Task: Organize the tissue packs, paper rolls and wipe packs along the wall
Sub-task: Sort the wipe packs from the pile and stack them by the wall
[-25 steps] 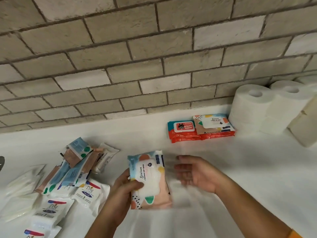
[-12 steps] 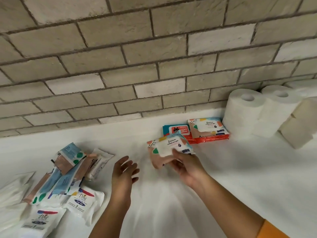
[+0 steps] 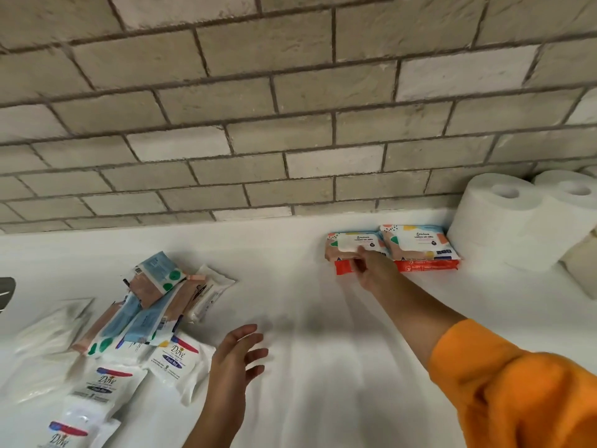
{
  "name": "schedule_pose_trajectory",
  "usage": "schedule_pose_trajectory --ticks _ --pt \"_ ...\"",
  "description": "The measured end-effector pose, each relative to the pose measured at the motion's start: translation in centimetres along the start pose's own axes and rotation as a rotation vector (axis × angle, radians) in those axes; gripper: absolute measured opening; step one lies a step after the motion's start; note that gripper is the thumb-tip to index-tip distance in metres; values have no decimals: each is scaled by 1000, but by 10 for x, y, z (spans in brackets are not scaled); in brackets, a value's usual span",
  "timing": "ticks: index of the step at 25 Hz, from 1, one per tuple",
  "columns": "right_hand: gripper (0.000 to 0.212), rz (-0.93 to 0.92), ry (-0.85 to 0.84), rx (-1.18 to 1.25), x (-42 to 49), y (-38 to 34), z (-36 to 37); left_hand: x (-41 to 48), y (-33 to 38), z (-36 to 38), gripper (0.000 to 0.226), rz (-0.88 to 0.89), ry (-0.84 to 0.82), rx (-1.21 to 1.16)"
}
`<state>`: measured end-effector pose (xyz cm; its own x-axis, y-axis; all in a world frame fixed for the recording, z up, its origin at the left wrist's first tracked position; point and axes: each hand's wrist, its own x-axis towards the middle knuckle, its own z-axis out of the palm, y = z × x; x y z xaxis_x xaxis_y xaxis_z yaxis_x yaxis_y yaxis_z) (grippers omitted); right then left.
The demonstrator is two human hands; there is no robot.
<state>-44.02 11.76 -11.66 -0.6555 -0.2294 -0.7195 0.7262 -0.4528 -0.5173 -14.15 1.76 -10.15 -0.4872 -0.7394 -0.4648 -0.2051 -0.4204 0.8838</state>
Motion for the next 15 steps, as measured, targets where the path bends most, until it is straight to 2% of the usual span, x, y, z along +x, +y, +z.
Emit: schedule_pose_trajectory --ticks 3,7,11,15 --pt "24 -34 96 34 5 -4 2 -3 -8 -2 17 -13 -15 -9" --pt "28 -83 202 -81 15 -11 -3 -4 -7 1 17 12 -34 14" --pt "32 2 126 -235 6 -12 -15 -3 -3 4 16 45 -61 26" --pt "20 54 54 -404 -26 2 -47 -2 -7 4 15 48 -87 48"
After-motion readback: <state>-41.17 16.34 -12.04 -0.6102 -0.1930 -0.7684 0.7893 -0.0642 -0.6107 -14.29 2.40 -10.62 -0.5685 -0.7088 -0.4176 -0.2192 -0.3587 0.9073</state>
